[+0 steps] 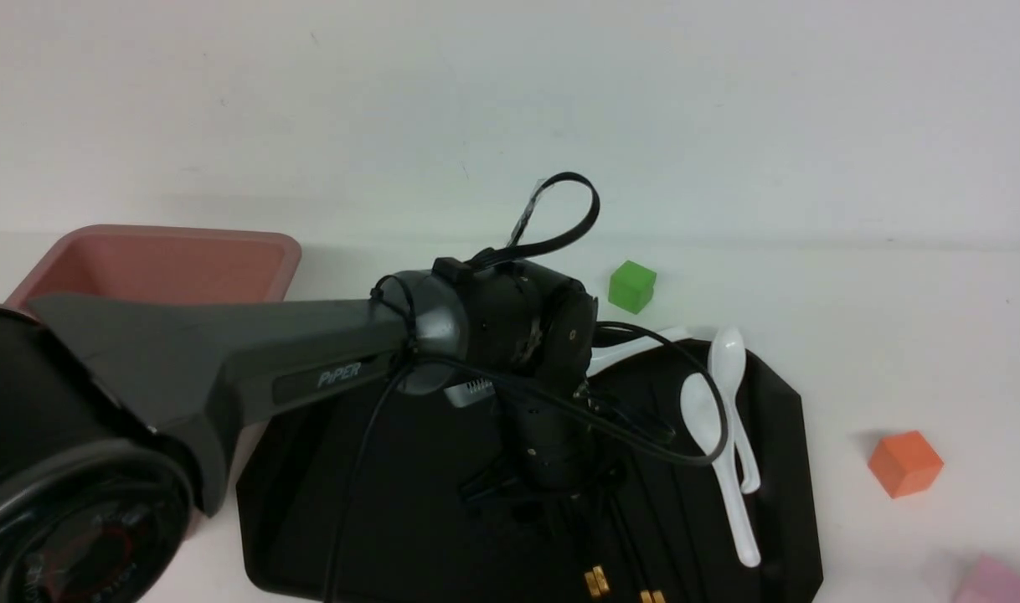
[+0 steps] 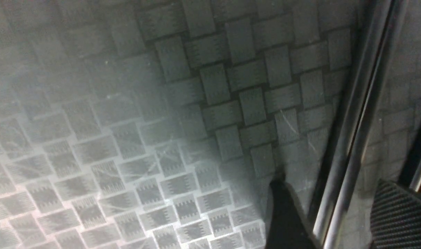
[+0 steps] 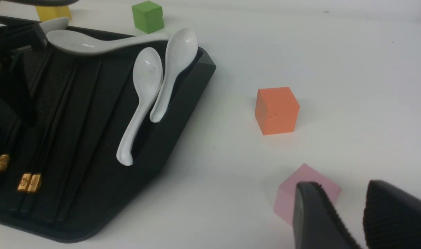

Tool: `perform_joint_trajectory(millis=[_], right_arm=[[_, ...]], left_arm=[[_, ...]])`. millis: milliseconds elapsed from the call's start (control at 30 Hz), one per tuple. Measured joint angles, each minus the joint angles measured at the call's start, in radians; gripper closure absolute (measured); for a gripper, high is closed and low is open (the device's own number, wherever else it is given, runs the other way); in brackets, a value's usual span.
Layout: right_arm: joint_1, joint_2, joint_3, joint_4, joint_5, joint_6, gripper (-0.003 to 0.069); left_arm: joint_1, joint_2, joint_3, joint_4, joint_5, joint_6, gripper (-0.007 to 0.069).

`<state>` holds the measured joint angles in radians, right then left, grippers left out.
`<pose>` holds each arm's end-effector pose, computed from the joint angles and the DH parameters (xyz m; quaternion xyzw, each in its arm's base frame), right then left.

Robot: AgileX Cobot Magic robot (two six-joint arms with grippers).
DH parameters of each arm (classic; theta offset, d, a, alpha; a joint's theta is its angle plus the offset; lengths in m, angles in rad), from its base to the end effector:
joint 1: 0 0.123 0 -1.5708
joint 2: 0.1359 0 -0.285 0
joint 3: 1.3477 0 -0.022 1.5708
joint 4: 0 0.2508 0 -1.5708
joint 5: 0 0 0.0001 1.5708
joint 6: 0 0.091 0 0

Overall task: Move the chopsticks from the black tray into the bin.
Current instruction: Use the left arm to grab a pair of chopsticks

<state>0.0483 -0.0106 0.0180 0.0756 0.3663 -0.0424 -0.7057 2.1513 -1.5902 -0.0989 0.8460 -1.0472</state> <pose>0.0526 0.0050 0.1748 -0.0161 0.8003 0.0337 0.5984 0.3328 -0.2924 0.1552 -0.1959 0.9718 -0.1222 0.0486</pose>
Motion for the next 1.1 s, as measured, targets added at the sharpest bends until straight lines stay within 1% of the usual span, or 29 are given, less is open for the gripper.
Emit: perform_joint_trajectory(millis=[133, 267, 400, 433, 500, 700, 867, 967, 1000, 1100], right_arm=[[0.000, 0.000, 0.000, 0.000, 0.000, 0.000, 0.0419], [0.000, 0.000, 0.000, 0.000, 0.000, 0.000, 0.0419], [0.000, 0.000, 0.000, 0.000, 0.000, 0.000, 0.0419], [0.000, 0.000, 0.000, 0.000, 0.000, 0.000, 0.0419], [0.000, 0.000, 0.000, 0.000, 0.000, 0.000, 0.0419], [0.000, 0.000, 0.000, 0.000, 0.000, 0.000, 0.0419], [0.000, 0.000, 0.000, 0.000, 0.000, 0.000, 0.0419], [0.000, 0.000, 0.000, 0.000, 0.000, 0.000, 0.0419], [0.000, 0.000, 0.000, 0.000, 0.000, 0.000, 0.0419], [0.000, 0.000, 0.000, -0.001, 0.000, 0.000, 0.0419]], left_arm=[[0.000, 0.009, -0.006, 0.007, 0.019, -0.013, 0.0291], [0.000, 0.021, -0.020, 0.009, 0.051, -0.037, 0.0348], [0.000, 0.022, -0.022, 0.017, 0.086, -0.031, 0.0435], [0.000, 0.022, -0.022, 0.018, 0.100, -0.024, 0.0473], [0.000, 0.021, -0.022, 0.018, 0.114, -0.014, 0.0510], [0.000, -0.007, -0.010, 0.048, 0.144, 0.012, 0.0512], [0.015, -0.130, 0.005, 0.071, 0.199, 0.128, 0.0512], [0.047, -0.247, 0.006, 0.082, 0.239, 0.208, 0.0512], [0.053, -0.264, 0.006, 0.084, 0.243, 0.215, 0.0512], [0.138, -0.396, 0.006, 0.133, 0.346, 0.363, 0.0512]])
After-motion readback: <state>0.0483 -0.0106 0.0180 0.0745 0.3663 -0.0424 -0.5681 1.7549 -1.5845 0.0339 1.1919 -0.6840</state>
